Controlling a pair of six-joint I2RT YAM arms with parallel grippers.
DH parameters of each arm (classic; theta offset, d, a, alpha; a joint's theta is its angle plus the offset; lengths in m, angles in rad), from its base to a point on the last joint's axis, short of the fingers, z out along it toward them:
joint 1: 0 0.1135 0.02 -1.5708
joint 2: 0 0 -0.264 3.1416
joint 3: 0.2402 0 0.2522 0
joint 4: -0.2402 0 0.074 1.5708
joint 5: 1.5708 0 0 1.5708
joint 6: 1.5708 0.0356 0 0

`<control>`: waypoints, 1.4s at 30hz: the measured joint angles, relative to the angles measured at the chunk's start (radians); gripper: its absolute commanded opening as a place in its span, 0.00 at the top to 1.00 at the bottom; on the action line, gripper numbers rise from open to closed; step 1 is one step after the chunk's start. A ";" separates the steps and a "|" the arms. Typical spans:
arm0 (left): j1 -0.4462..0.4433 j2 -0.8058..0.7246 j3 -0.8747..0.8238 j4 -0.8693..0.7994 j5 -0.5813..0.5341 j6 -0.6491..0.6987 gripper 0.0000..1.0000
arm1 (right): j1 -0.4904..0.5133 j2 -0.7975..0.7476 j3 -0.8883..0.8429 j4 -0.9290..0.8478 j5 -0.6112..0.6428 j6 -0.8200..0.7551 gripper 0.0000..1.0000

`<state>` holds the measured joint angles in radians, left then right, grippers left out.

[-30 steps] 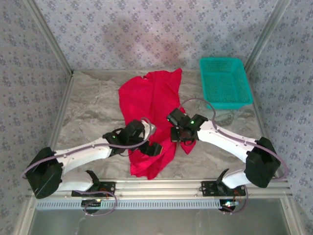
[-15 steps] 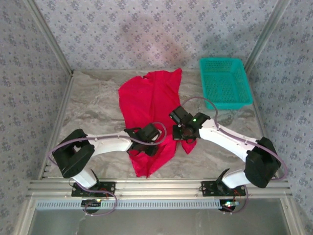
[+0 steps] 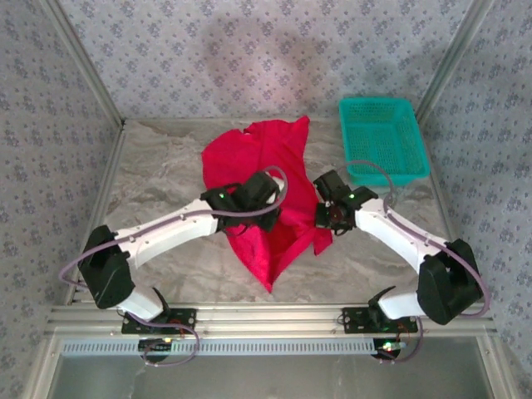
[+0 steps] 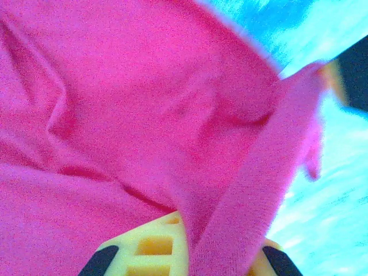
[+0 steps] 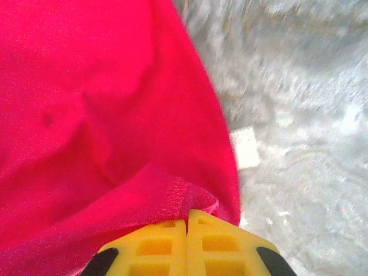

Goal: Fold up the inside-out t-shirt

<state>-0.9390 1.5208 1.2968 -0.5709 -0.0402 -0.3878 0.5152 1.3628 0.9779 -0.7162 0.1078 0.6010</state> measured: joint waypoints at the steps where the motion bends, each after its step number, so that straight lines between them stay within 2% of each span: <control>1: 0.012 0.002 0.040 0.002 0.033 -0.024 1.00 | -0.008 -0.001 0.024 0.008 -0.004 -0.003 0.80; 2: 0.024 0.004 0.072 0.003 0.058 -0.047 1.00 | -0.008 -0.007 0.040 0.020 -0.011 -0.003 0.77; 6: 0.077 0.026 0.169 0.009 0.135 -0.127 1.00 | 0.024 -0.097 -0.014 0.077 -0.063 0.029 0.77; 11: 0.110 0.063 0.188 0.010 0.188 -0.181 1.00 | 0.138 -0.277 -0.248 0.277 -0.165 0.149 0.90; 15: 0.111 0.071 0.188 0.003 0.211 -0.195 1.00 | 0.153 -0.270 -0.312 0.404 -0.192 0.225 0.91; 19: 0.114 0.071 0.187 0.002 0.217 -0.209 1.00 | 0.155 -0.175 -0.290 0.563 -0.210 0.272 0.94; 23: 0.114 0.071 0.187 0.002 0.216 -0.245 1.00 | 0.155 0.039 -0.190 0.729 -0.224 0.332 1.00; 27: 0.114 0.071 0.188 0.004 0.209 -0.300 1.00 | 0.158 0.259 -0.097 0.925 -0.238 0.434 1.00; 30: 0.137 0.071 0.186 -0.015 0.152 -0.352 1.00 | 0.163 0.399 -0.016 1.042 -0.239 0.505 1.00; 32: 0.156 0.070 0.186 -0.022 0.111 -0.383 1.00 | 0.170 0.470 0.047 1.094 -0.234 0.537 0.94; 33: 0.161 0.069 0.187 -0.023 0.093 -0.396 1.00 | 0.172 0.494 0.073 1.108 -0.226 0.546 0.87; 36: 0.174 0.069 0.196 -0.033 0.026 -0.437 1.00 | 0.177 0.566 0.162 1.116 -0.177 0.562 0.48; 38: 0.182 0.069 0.214 -0.043 -0.024 -0.460 1.00 | 0.179 0.611 0.234 1.117 -0.138 0.570 0.28; 40: 0.182 0.071 0.243 -0.055 -0.078 -0.476 1.00 | 0.179 0.642 0.299 1.125 -0.097 0.572 0.21; 42: 0.182 0.072 0.272 -0.064 -0.116 -0.483 1.00 | 0.177 0.664 0.353 1.143 -0.063 0.578 0.21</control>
<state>-0.7567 1.5925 1.5684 -0.6346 -0.1558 -0.8703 0.6926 2.0266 1.3308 0.4263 0.0444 1.1793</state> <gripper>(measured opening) 0.048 0.783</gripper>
